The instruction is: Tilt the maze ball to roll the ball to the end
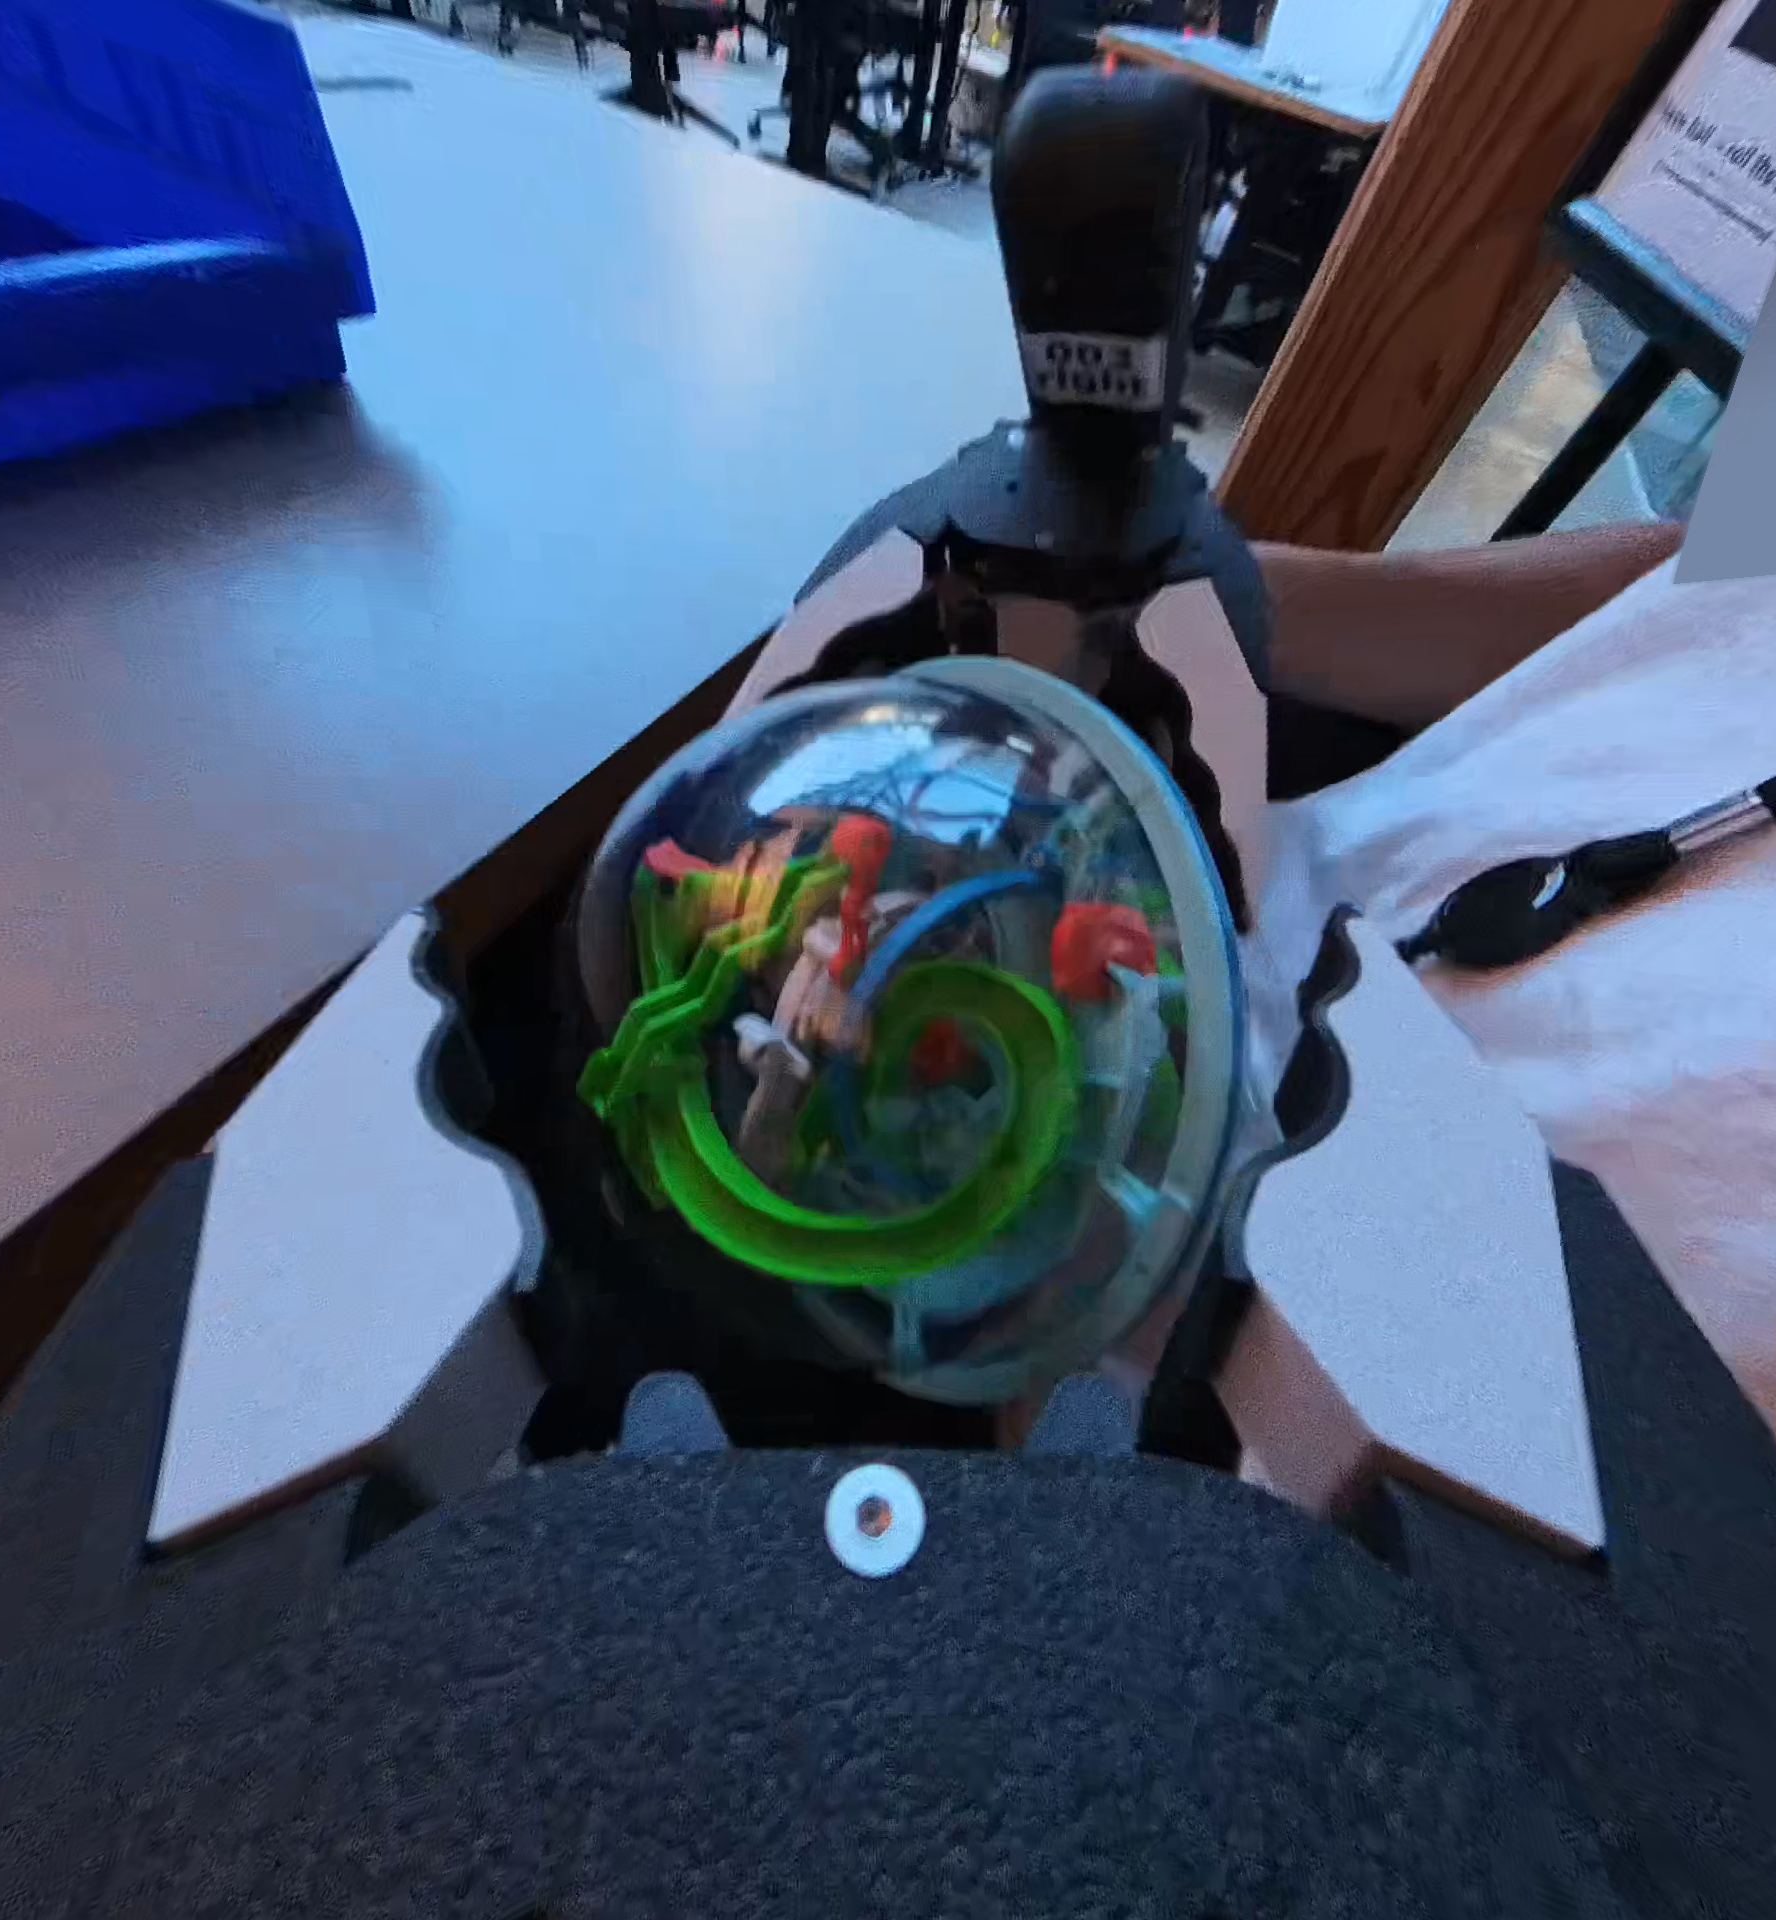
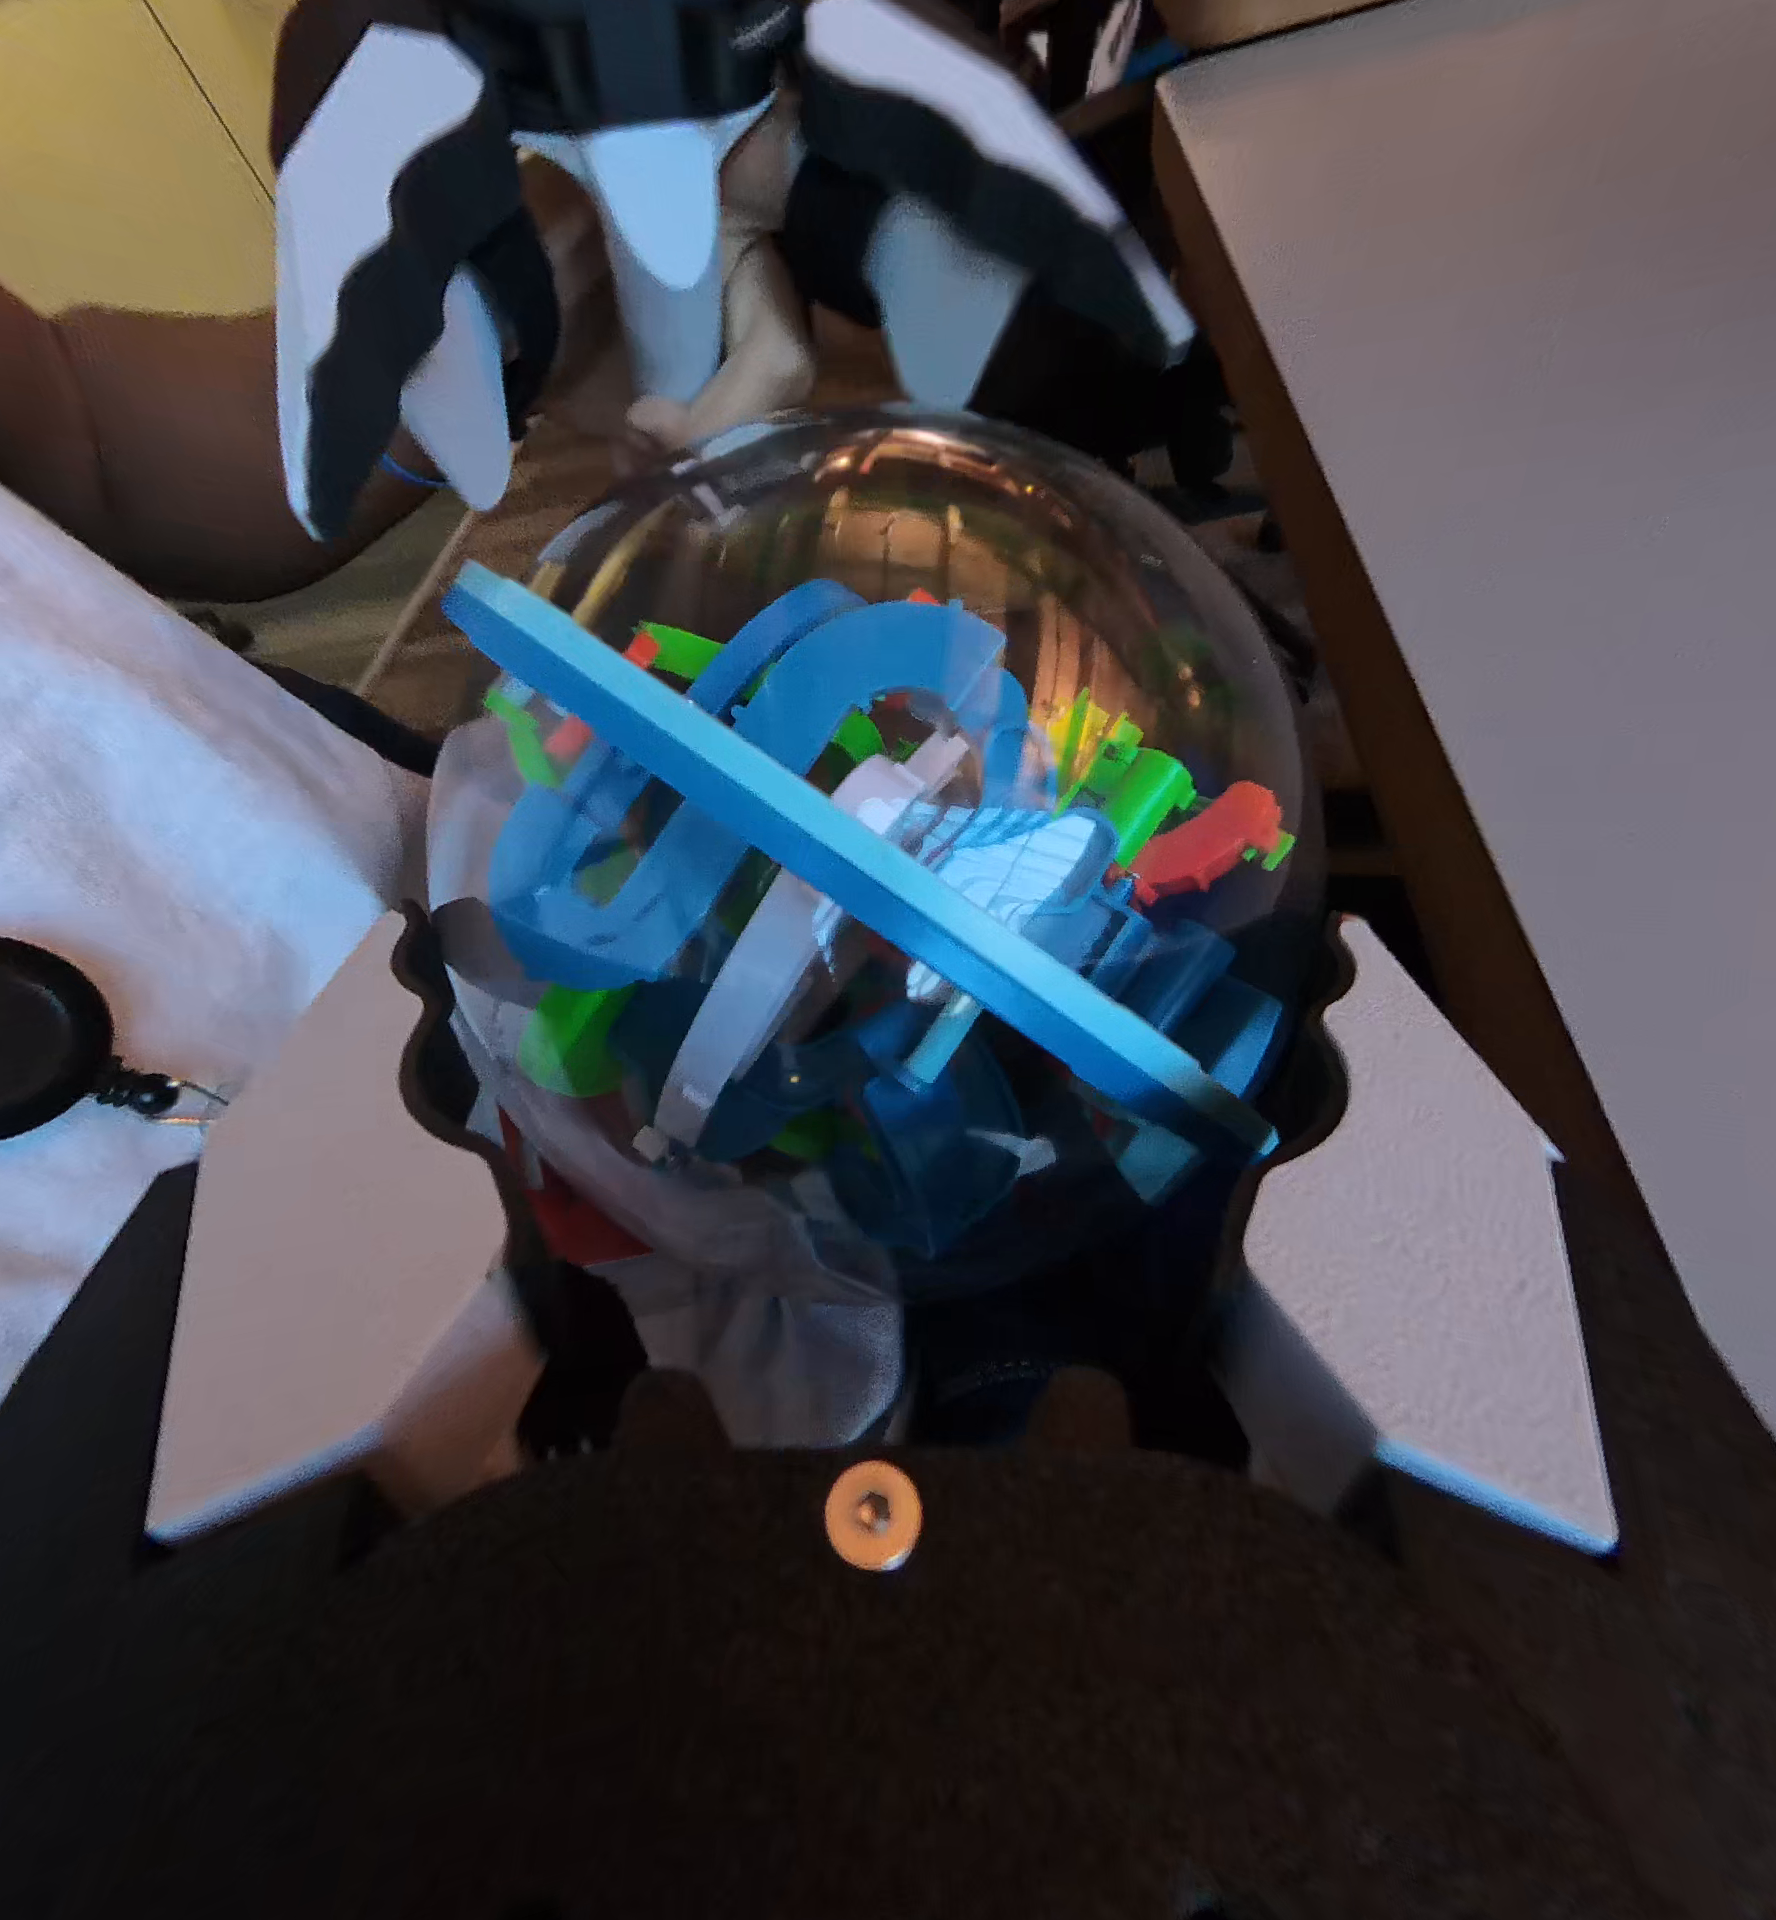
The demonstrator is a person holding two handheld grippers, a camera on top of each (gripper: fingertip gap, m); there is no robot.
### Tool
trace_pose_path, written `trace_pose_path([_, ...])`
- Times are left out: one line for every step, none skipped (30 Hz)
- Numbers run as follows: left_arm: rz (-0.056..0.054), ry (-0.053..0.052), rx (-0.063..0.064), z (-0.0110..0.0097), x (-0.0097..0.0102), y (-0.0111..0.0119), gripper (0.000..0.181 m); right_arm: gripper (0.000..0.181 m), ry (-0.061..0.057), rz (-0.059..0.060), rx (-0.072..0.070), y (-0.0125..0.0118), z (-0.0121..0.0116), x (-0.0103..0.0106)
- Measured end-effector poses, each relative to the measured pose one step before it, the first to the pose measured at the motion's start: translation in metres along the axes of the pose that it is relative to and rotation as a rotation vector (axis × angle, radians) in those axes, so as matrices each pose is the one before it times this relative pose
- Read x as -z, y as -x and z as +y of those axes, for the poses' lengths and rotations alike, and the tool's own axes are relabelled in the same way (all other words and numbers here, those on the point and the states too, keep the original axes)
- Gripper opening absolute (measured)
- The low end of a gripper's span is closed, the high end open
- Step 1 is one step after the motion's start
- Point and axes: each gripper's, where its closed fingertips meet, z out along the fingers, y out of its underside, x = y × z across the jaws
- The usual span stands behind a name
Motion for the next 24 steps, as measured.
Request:
trace_pose_path([-0.0211,0.0443,-0.0040,0.01021,0.00595,-0.00214,0.155,0.155,-0.0156,-0.0048,-0.0126,-0.00213,0.00017,0.00085])
trace_pose_path([-0.0258,0.0380,-0.0198,0.00918,0.00311,-0.00169,0.157,0.155,-0.0131,-0.0044,-0.0148,-0.00210,-0.00012,0.00053])
trace_pose_path([-0.0309,0.0481,-0.0357,0.01029,-0.00103,-0.00073,0.149,0.155,-0.0137,-0.0063,-0.0074,-0.00137,-0.00057,-0.00007])
trace_pose_path([-0.0423,0.0566,-0.0372,0.01093,-0.00550,0.00083,0.141,0.155,-0.0149,-0.0062,0.0001,-0.00040,-0.00050,-0.00085])
trace_pose_path([-0.0411,0.0512,-0.0236,0.01006,-0.00925,0.00105,0.133,0.155,-0.0176,-0.0059,0.0039,0.00022,-0.00064,-0.00134])
trace_pose_path([-0.0101,0.0489,-0.0132,0.01030,-0.01138,-0.00243,0.125,0.155,-0.0215,-0.0067,0.0120,0.00102,-0.00094,-0.00186])
trace_pose_path([0.0045,0.0210,-0.0037,0.00626,-0.00936,-0.00319,0.116,0.155,-0.0078,0.0009,0.0132,0.00021,0.00059,-0.00211])
trace_pose_path([-0.0099,-0.0251,0.0014,-0.00129,-0.00339,0.00075,0.107,0.156,0.0262,0.0022,-0.0043,-0.00202,0.00355,0.00108])
trace_pose_path([0.0074,-0.0189,0.0142,-0.00237,-0.00036,0.00085,0.099,0.155,0.0042,-0.0064,-0.0230,-0.00153,-0.00074,0.00112])
trace_pose_path([0.0195,0.0032,0.0276,-0.00093,0.00083,0.00033,0.090,0.155,0.0018,-0.0012,-0.0284,-0.00043,-0.00252,-0.00003])
trace_pose_path([0.0287,0.0049,0.0358,-0.00079,0.00164,0.00015,0.102,0.155,0.0100,0.0062,-0.0346,0.00015,-0.00476,-0.00053])
trace_pose_path([0.0366,-0.0067,0.0463,-0.00198,0.00227,0.00002,0.114,0.155,0.0151,0.0086,-0.0364,-0.00017,-0.00726,-0.00019])
trace_pose_path([0.0429,-0.0145,0.0542,-0.00334,0.00260,-0.00051,0.125,0.151,0.0106,0.0102,-0.0383,0.00037,-0.01002,0.00049])
trace_pose_path([0.0419,-0.0264,0.0480,-0.00575,0.00252,-0.00113,0.137,0.146,0.0033,0.0166,-0.0204,0.00056,-0.01305,0.00197])
trace_pose_path([0.0396,-0.0316,0.0335,-0.00856,0.00231,-0.00176,0.148,0.142,-0.0104,0.0185,0.0100,0.00214,-0.01653,0.00348])
trace_pose_path([0.0342,-0.0286,0.0231,-0.01103,0.00225,-0.00178,0.158,0.137,-0.0158,0.0346,0.0473,0.00198,-0.01974,0.00609])
trace_pose_path([0.0196,-0.0265,0.0019,-0.01340,0.00249,0.00012,0.158,0.133,0.0227,0.0372,0.0377,0.00165,-0.01727,0.00811])
trace_pose_path([0.0045,-0.0173,-0.0271,-0.01379,0.00156,0.00214,0.158,0.128,0.0535,0.0332,0.0183,-0.00114,-0.01166,0.00588])
trace_pose_path([0.0025,-0.0182,-0.0297,-0.01366,-0.00052,0.00341,0.158,0.123,0.0272,0.0414,0.0183,-0.00599,-0.01017,0.00529])
trace_pose_path([0.0155,-0.0293,-0.0042,-0.01346,-0.00174,0.00341,0.158,0.126,-0.0011,0.0220,-0.0011,-0.00832,-0.00906,0.00555])
trace_pose_path([0.0229,-0.0336,0.0132,-0.01233,-0.00078,0.00411,0.158,0.127,-0.0198,0.0000,-0.0348,-0.00958,-0.00776,0.00518])
trace_pose_path([0.0184,-0.0246,0.0053,-0.00965,0.00043,0.00400,0.158,0.127,-0.0064,-0.0067,-0.0425,-0.00669,-0.00385,0.00333])
trace_pose_path([0.0107,-0.0079,-0.0014,-0.00571,0.00053,0.00290,0.158,0.127,0.0009,-0.0059,-0.0272,-0.00365,-0.00148,0.00152])
trace_pose_path([0.0063,-0.0029,0.0016,-0.00334,0.00023,0.00194,0.158,0.128,-0.0131,0.0012,-0.0121,-0.00266,-0.00178,0.00093])
